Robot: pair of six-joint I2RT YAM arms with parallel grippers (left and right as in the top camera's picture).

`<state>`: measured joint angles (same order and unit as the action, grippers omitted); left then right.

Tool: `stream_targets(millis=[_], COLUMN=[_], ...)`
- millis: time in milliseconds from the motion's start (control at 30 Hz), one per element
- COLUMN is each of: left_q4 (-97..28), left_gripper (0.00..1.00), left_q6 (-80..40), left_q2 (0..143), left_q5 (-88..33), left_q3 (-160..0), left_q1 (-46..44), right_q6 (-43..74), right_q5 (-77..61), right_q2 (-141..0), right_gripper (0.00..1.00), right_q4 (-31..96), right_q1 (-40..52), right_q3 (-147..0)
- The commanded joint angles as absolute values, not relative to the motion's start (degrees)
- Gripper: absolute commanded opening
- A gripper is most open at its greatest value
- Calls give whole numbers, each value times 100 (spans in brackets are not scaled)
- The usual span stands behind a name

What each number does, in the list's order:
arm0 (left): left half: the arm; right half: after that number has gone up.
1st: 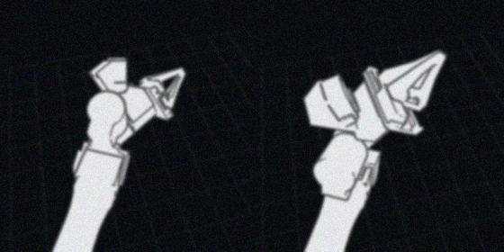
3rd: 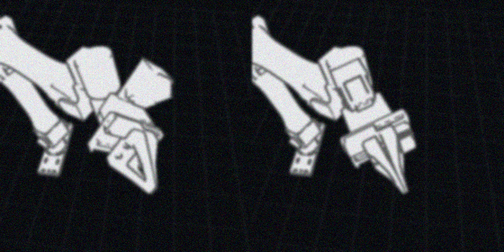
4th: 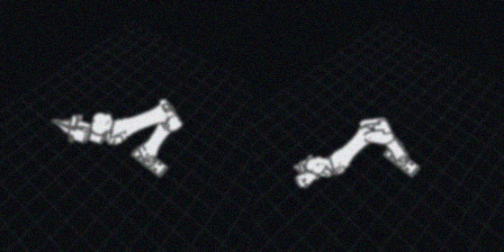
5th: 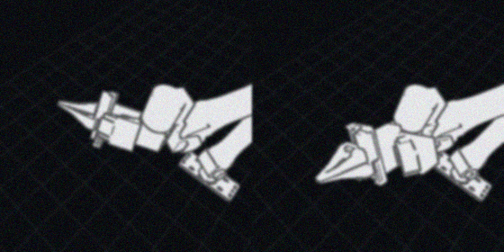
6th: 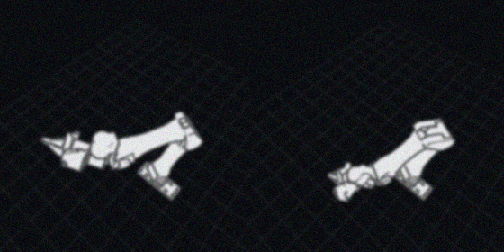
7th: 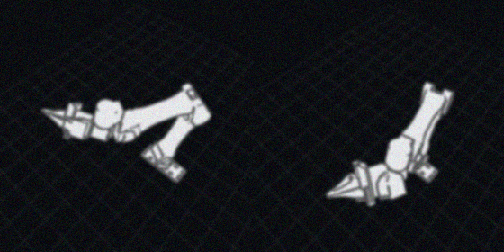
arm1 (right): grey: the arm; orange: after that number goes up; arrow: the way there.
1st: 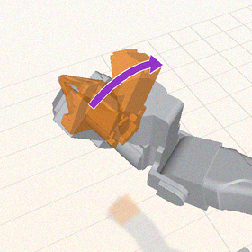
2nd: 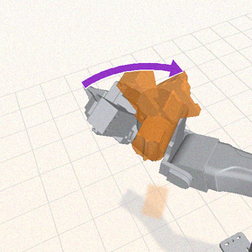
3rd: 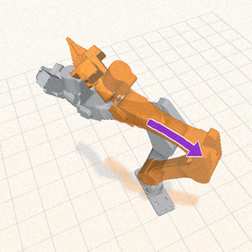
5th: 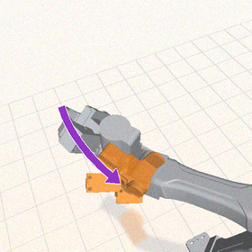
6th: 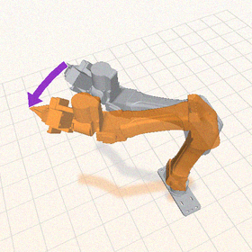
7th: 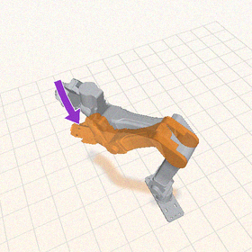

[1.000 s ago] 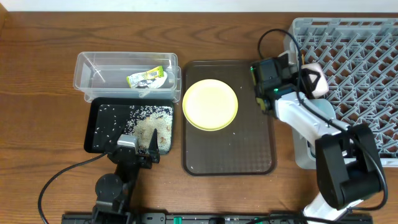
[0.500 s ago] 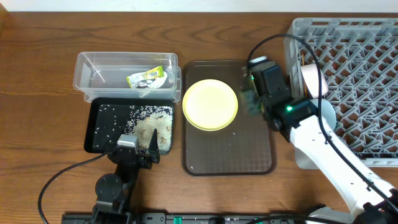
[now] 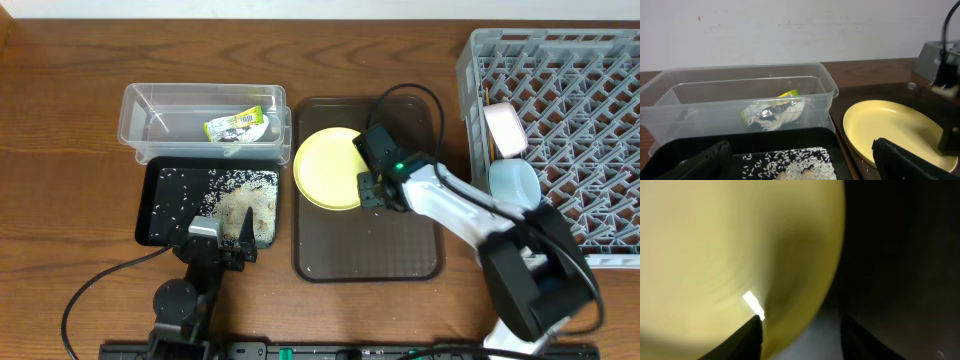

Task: Sort waste into correct bins and load items into the dishwasher rack
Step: 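Grasp the edge of the yellow plate with the right gripper, then lift the yellow plate and stand it in the dish rack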

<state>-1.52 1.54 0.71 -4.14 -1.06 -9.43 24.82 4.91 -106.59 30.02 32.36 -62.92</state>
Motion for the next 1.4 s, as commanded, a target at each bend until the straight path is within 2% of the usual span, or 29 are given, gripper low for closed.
stream_targets(millis=[0, 133, 167, 333, 500, 733, 800, 967, 1100, 1267, 1367], left_q4=[-360, -360, -360, -360, -360, -360, -360, -360, -360, -360, -360], left_gripper=[91, 91, 91, 91, 91, 91, 91, 91, 91, 91, 91], left_q6=[191, 191, 191, 191, 191, 191, 191, 191, 191, 191, 189], left_q2=[64, 64, 64, 64, 64, 64, 64, 64, 64, 64, 64], left_q5=[-495, -495, -495, -495, -495, -495, -495, -495, -495, -495, -495], left_q3=[-23, -23, -23, -23, -23, -23, -23, -23, -23, -23, -23], left_q1=[-917, -917, -917, -917, -917, -917, -917, -917, -917, -917, -917], right_q6=[2724, 2722, 2722, 2716, 2711, 1903, 1529, 886, 263, -1105, -1253], right_q5=[668, 349, 355, 534, 1422, 3645, 4821, 6709, 6770, 6766, 6635], right_q2=[-10927, -10914, -10855, -10165, -8895, -6991, -6613, -6324, -6420, -6834, -7133], right_gripper=[34, 5, 1, 1, 1, 1, 1, 1, 1, 1, 1], right_q4=[2897, 2958, 3006, 3280, 3627, 3618, 3568, 3205, 2845, 2161, 2132], right_q1=[3094, 3037, 3026, 2853, 2491, 1732, 1525, 1017, 593, -58, -320], right_q3=[-6259, -6261, -6261, -6261, -6261, -6261, -6261, -6261, -6261, -6261, -6261])
